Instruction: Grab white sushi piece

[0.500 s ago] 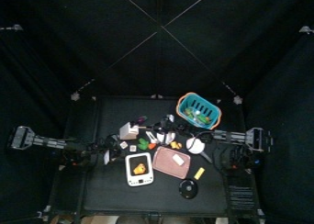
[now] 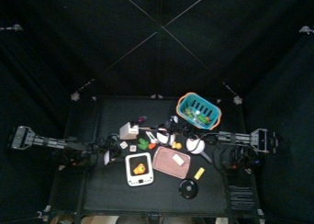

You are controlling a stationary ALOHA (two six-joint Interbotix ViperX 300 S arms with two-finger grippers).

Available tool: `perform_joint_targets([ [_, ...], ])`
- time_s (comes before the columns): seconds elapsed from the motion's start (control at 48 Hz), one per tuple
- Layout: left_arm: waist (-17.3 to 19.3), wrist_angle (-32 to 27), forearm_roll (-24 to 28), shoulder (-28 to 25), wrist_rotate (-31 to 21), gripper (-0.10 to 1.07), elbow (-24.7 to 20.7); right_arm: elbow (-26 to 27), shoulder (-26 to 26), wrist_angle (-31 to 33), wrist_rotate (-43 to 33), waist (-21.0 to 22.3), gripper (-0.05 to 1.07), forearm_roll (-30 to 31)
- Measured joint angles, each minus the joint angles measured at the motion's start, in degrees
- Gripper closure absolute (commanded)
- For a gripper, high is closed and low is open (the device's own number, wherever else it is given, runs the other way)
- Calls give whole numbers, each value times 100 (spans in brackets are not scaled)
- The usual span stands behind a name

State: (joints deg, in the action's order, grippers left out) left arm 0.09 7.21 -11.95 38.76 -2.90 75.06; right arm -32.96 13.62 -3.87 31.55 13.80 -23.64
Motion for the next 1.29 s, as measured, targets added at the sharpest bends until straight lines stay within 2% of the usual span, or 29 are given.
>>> perform_joint_targets([
  [0.25, 264, -9, 765, -387, 0, 8, -229, -712, 782, -141, 0, -132, 60, -53],
  [0.396, 431, -62, 1230, -809, 0, -1, -475, -1046, 1134, -237, 0, -202, 60, -79],
  [0.542, 580, -246, 1600, -1266, -18, -2, -712, -1257, 1380, -308, 0, -255, 60, -79],
  [0.75, 800, -747, 1644, -2048, -26, -2, -1037, -1336, 1494, -369, 0, -264, 60, -79],
  [0.875, 879, -835, 1802, -2408, -26, -2, -1134, -1371, 1494, -378, 0, -272, 60, -79],
  [1.292, 993, -835, 2188, -3085, -26, -2, -1441, -1441, 1503, -378, 0, -272, 60, -79],
])
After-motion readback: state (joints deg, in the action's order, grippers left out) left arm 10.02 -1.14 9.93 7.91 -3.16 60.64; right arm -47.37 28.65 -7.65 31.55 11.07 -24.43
